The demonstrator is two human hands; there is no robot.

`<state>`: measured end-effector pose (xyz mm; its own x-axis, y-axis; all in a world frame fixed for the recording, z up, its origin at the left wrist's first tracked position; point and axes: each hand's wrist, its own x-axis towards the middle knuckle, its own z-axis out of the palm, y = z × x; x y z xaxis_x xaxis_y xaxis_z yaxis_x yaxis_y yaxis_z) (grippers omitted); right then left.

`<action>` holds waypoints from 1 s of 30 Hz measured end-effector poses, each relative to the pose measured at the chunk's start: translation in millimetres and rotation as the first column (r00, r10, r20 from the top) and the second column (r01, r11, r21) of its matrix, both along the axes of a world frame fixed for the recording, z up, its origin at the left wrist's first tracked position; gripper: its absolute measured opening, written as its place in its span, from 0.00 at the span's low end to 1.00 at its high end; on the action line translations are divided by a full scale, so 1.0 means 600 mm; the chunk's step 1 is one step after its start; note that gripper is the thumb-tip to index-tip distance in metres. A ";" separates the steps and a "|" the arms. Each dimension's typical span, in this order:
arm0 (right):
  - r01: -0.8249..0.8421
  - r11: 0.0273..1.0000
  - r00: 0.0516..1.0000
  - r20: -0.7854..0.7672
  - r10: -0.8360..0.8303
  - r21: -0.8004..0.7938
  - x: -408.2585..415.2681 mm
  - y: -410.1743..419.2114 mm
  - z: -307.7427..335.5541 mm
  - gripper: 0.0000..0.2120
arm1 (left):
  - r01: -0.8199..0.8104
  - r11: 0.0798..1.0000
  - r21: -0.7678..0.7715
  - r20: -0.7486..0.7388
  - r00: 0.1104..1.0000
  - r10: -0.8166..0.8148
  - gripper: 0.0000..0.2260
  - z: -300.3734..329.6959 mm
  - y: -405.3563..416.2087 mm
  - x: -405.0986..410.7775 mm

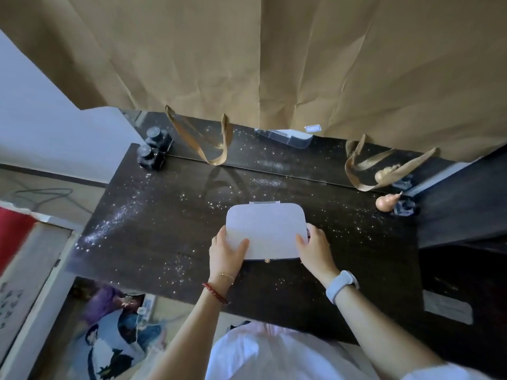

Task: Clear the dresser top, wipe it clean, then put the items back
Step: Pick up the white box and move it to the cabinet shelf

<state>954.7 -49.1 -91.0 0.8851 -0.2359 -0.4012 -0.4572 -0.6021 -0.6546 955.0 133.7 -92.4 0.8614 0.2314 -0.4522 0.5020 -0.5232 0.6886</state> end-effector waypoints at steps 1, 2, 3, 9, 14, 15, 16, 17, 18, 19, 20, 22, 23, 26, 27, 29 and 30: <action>0.016 1.000 1.000 -0.004 -0.016 0.000 0.002 0.002 -0.003 0.18 | -0.003 1.000 0.005 0.003 1.000 0.003 0.26 -0.003 0.000 0.002; 0.030 1.000 1.000 0.002 -0.030 -0.001 0.002 0.004 -0.007 0.17 | 0.001 1.000 0.011 0.005 1.000 -0.001 0.27 -0.005 0.000 0.003; 0.043 0.999 0.999 0.017 -0.043 -0.003 0.001 0.006 -0.009 0.17 | 0.008 1.000 0.012 0.009 1.000 -0.008 0.27 -0.005 0.000 0.003; 0.121 0.992 0.987 0.107 -0.119 -0.016 -0.035 0.009 -0.004 0.18 | 0.062 0.998 -0.025 0.038 0.997 -0.061 0.32 0.005 -0.004 -0.010; 0.252 0.967 0.947 0.198 -0.251 0.022 -0.091 -0.002 0.009 0.19 | 0.200 0.978 -0.056 0.119 0.974 -0.192 0.29 0.012 -0.018 -0.017; 0.285 0.958 0.936 0.203 -0.286 0.032 -0.107 -0.008 0.012 0.19 | 0.241 0.969 -0.055 0.137 0.963 -0.232 0.28 0.013 -0.026 -0.018; 0.318 0.947 0.925 0.206 -0.319 0.038 -0.123 -0.016 0.014 0.19 | 0.282 0.958 -0.049 0.150 0.951 -0.272 0.27 0.014 -0.037 -0.020; 0.352 0.935 0.913 0.206 -0.352 0.038 -0.141 -0.025 0.015 0.19 | 0.323 0.945 -0.046 0.157 0.937 -0.312 0.27 0.016 -0.049 -0.025; 0.389 0.920 0.898 0.206 -0.388 0.036 -0.160 -0.033 0.017 0.19 | 0.366 0.929 -0.046 0.160 0.921 -0.355 0.27 0.017 -0.062 -0.032; 0.428 0.903 0.880 0.210 -0.426 0.038 -0.179 -0.043 0.020 0.19 | 0.412 0.910 -0.048 0.167 0.901 -0.400 0.28 0.020 -0.077 -0.039; 0.468 0.882 0.858 0.217 -0.466 0.044 -0.196 -0.053 0.024 0.20 | 0.457 0.888 -0.048 0.172 0.880 -0.443 0.27 0.024 -0.093 -0.047; 0.551 0.832 0.803 0.229 -0.551 0.070 -0.227 -0.071 0.033 0.20 | 0.526 0.849 -0.044 0.172 0.841 -0.512 0.27 0.032 -0.128 -0.061; 0.588 0.806 0.775 0.238 -0.586 0.073 -0.243 -0.081 0.037 0.20 | 0.555 0.830 -0.053 0.172 0.824 -0.540 0.27 0.035 -0.147 -0.068; 0.668 0.741 0.699 0.282 -0.658 0.072 -0.284 -0.118 0.053 0.21 | 0.639 0.767 -0.065 0.199 0.761 -0.617 0.28 0.047 -0.209 -0.087; 0.690 0.720 0.672 0.299 -0.678 0.080 -0.296 -0.132 0.057 0.24 | 0.661 0.748 -0.059 0.215 0.740 -0.637 0.28 0.052 -0.232 -0.092; 0.730 0.677 0.617 0.336 -0.712 0.094 -0.318 -0.168 0.064 0.26 | 0.704 0.710 -0.032 0.254 0.693 -0.675 0.29 0.062 -0.280 -0.106; 0.747 0.657 0.589 0.356 -0.725 0.103 -0.329 -0.189 0.067 0.26 | 0.722 0.692 -0.014 0.273 0.668 -0.692 0.29 0.067 -0.305 -0.116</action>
<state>757.2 -162.7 -50.8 0.4692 -0.8793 -0.0814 -0.5165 -0.1985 -0.8329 885.1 -49.2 -52.5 0.8237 -0.5295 -0.2028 -0.1659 -0.5670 0.8068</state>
